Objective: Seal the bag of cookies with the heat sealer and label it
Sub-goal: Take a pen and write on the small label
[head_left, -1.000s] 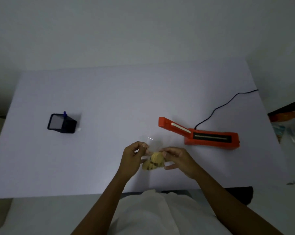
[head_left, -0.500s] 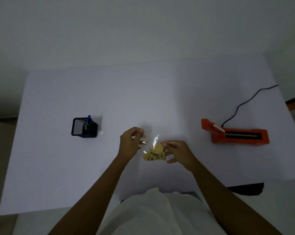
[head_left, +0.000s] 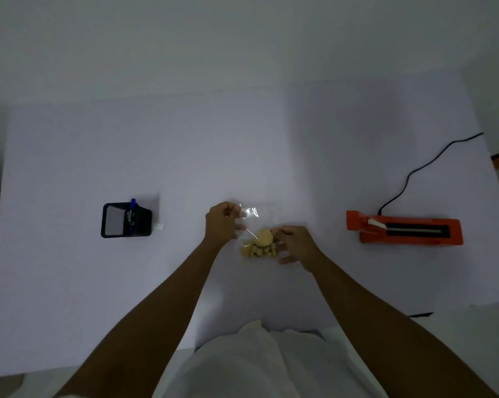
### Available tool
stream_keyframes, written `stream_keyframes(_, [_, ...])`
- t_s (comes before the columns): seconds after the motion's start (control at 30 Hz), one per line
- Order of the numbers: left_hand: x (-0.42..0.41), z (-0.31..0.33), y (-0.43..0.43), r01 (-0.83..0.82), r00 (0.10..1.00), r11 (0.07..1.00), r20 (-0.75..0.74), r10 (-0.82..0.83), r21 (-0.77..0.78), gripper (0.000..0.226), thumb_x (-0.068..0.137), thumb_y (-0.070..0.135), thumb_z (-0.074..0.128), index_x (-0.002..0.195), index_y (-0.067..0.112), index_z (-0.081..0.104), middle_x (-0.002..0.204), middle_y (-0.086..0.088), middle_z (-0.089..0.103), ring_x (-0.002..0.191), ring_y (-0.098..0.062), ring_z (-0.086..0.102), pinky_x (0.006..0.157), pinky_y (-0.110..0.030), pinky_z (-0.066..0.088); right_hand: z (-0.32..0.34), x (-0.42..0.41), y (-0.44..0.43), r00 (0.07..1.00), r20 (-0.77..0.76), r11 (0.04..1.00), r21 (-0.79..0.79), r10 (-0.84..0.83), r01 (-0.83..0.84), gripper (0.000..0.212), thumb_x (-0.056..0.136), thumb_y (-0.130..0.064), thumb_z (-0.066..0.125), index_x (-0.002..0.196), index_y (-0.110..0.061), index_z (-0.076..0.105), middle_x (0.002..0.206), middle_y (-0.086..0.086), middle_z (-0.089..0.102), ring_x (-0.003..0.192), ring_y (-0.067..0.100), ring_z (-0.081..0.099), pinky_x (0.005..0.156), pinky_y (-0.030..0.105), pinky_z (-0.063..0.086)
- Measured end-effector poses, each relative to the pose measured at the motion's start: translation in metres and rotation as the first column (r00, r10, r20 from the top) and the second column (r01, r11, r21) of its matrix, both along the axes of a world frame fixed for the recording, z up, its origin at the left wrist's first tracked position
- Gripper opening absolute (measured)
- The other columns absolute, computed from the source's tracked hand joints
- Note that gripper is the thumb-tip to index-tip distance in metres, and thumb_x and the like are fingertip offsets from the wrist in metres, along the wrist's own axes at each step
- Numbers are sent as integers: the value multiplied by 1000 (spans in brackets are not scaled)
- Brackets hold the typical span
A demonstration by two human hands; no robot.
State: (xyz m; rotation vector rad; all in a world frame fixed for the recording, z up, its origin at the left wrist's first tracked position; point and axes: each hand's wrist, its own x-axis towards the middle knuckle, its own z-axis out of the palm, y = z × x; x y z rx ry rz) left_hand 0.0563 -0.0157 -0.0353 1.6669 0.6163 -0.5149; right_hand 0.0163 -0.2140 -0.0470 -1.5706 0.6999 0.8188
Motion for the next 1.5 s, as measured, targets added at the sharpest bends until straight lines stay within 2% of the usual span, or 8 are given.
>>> stream_keyframes(0.5, [6, -23, -10, -8, 999, 976, -51, 19, 219, 16, 91, 16, 57, 82, 15, 70, 68, -5, 70, 49, -14, 68, 46, -36, 57, -15, 8, 2, 995, 57, 981, -179, 85, -74, 18, 88, -29, 69, 88, -14, 78, 86, 15, 72, 70, 24, 66, 50, 51, 60])
stream_keyframes(0.67, [0, -37, -8, 47, 998, 958, -48, -35, 284, 22, 81, 42, 60, 85, 22, 68, 75, -1, 73, 73, -22, 72, 66, -47, 61, -18, 1, 0, 982, 126, 958, -270, 139, -101, 17, 91, -26, 66, 92, -11, 76, 74, 5, 65, 63, 22, 65, 45, 46, 59])
stream_keyframes(0.87, [-1, -13, -5, 185, 983, 921, -66, -173, 343, 41, 91, 40, 62, 119, 11, 57, 103, -1, 64, 92, -14, 55, 82, -24, 40, -19, -4, 8, 945, 218, 869, -481, 245, -115, 22, 92, -27, 59, 81, -9, 65, 80, 8, 67, 77, 28, 65, 65, 32, 51])
stream_keyframes(1.03, [-16, 19, 22, 154, 976, 919, 88, -198, 362, 41, 90, 38, 63, 123, 14, 54, 108, -3, 66, 92, -15, 62, 74, -22, 43, -9, -7, 27, 920, 274, 788, -613, 281, -58, 33, 92, -32, 61, 117, -12, 58, 120, 14, 54, 114, 31, 50, 92, 44, 48])
stream_keyframes(1.13, [-26, 42, 50, 97, 943, 904, 253, -217, 416, 41, 90, 36, 64, 124, 15, 55, 111, -2, 65, 100, -14, 60, 81, -23, 47, 4, -7, 52, 881, 410, 839, -543, 235, 29, 26, 91, -26, 63, 113, -14, 58, 113, 9, 55, 107, 29, 55, 87, 39, 49])
stream_keyframes(1.23, [-38, 61, 86, 47, 901, 874, 357, -246, 484, 47, 89, 37, 66, 128, 16, 53, 123, -2, 59, 114, -14, 53, 95, -28, 46, 21, -5, 90, 879, 431, 926, -376, 206, -32, 19, 94, -23, 62, 109, -13, 60, 98, 5, 63, 86, 23, 63, 68, 25, 48])
stream_keyframes(1.3, [-42, 71, 123, 20, 876, 850, 400, -268, 526, 55, 85, 39, 70, 131, 17, 51, 130, -2, 56, 121, -15, 48, 98, -28, 43, 32, -4, 127, 859, 460, 946, -315, 225, -79, 14, 94, -25, 62, 104, -15, 62, 90, 1, 66, 77, 20, 65, 66, 27, 53])
stream_keyframes(1.5, [-41, 63, 231, 125, 891, 785, 279, -358, 607, 89, 68, 50, 82, 141, 20, 39, 145, -2, 43, 133, -20, 36, 105, -37, 38, 41, 9, 231, 838, 501, 972, -187, 217, -140, 10, 92, -28, 66, 100, -22, 66, 81, -5, 63, 75, 22, 66, 72, 33, 56])
